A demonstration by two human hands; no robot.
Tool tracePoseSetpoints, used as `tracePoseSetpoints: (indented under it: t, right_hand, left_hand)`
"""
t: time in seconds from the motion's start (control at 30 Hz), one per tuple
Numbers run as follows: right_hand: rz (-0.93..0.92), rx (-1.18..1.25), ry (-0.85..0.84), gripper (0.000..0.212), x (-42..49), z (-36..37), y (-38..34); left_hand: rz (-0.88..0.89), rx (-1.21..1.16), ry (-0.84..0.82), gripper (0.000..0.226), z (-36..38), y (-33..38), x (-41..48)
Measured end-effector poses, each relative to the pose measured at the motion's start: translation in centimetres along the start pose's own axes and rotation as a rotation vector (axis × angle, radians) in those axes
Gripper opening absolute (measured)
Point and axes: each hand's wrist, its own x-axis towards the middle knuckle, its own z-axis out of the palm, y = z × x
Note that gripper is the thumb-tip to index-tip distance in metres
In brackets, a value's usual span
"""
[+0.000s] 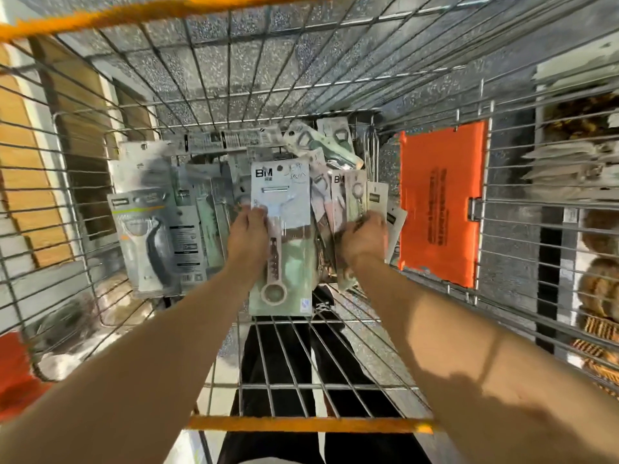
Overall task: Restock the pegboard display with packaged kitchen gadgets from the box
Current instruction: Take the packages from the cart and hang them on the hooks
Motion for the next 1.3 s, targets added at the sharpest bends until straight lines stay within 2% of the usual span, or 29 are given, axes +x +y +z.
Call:
tracePoseSetpoints:
  t: [0.2, 0.3, 0.37, 0.4, 0.47, 0.57, 0.63, 0.7, 0.77, 0.83, 0.9, 1.03, 1.1, 1.2, 1.23, 1.3]
  right_hand:
    - [0.100, 0.105, -0.039, 0.054, 0.1, -0.1, 0.1]
    - [0.111, 0.162, -0.105, 0.078, -0.4, 0.3, 0.0]
    - [0.094, 0.077, -0.092, 0.098, -0.9, 1.1, -0.3]
    - [0.080, 0.012, -0.058, 0.101, -1.0, 1.5, -0.3]
    - [0.056, -0.036, -0.034, 0.085, -1.6, 1.8, -0.7]
    - [0.034, 0.085, -0.101, 0.055, -2.4, 1.1, -1.6]
    - [-0.028, 0.103, -0.073, 0.045, -3.7, 0.1, -2.5]
    - [-0.034, 0.173, -0.074, 0.051, -5.1, -1.0, -3.6]
    - [-0.050, 0.224, -0.104, 0.067, -6.9, -2.4, -5.0]
    - [-0.107, 0.271, -0.153, 0.077, -8.9, -3.7, -6.3]
    - [-0.133, 0.324, -0.193, 0.078, -10.6, -5.0, -7.4]
    - [-0.187, 0.451, -0.255, 0.077, -15.0, -7.8, -8.8]
    - [-0.203, 0.485, -0.289, 0.073, -16.7, -8.3, -9.3]
    - [-0.286, 0.506, -0.344, 0.061, -20.4, -9.6, -9.5]
    - [-0.296, 0.492, -0.344, 0.059, -21.0, -9.7, -9.9]
    - [-0.396, 0.454, -0.354, 0.054, -23.9, -10.9, -9.9]
  left_hand:
    - [-0.004, 0.072, 0.070, 0.034, 0.1, 0.3, -0.1]
    - [-0.025, 0.041, 0.089, 0.041, -0.1, 0.8, -0.5]
    - [-0.039, 0.000, 0.078, 0.049, -0.5, 0.7, -0.7]
    - [-0.046, -0.007, 0.073, 0.055, -0.6, 0.7, -0.7]
    - [-0.037, -0.004, 0.066, 0.066, -1.1, 0.9, -1.0]
    - [-0.013, -0.020, -0.008, 0.086, -2.1, 1.1, -1.4]
    - [-0.012, -0.043, -0.033, 0.094, -3.1, 1.6, -1.9]
    - [-0.036, -0.110, -0.010, 0.098, -4.1, 2.3, -2.4]
    - [-0.081, -0.208, 0.016, 0.103, -5.3, 3.6, -3.7]
    - [-0.091, -0.283, 0.030, 0.096, -6.7, 4.6, -5.5]
    - [-0.069, -0.354, 0.001, 0.087, -7.8, 5.0, -6.3]
    - [0.075, -0.486, -0.060, 0.028, -10.1, 6.7, -12.1]
    - [0.081, -0.582, -0.107, 0.036, -11.4, 7.2, -14.9]
    - [0.061, -0.694, -0.119, 0.084, -13.4, 6.3, -18.8]
    - [0.079, -0.711, -0.084, 0.086, -13.8, 6.9, -19.8]
    - [0.159, -0.758, 0.015, 0.072, -15.0, 7.1, -23.6]
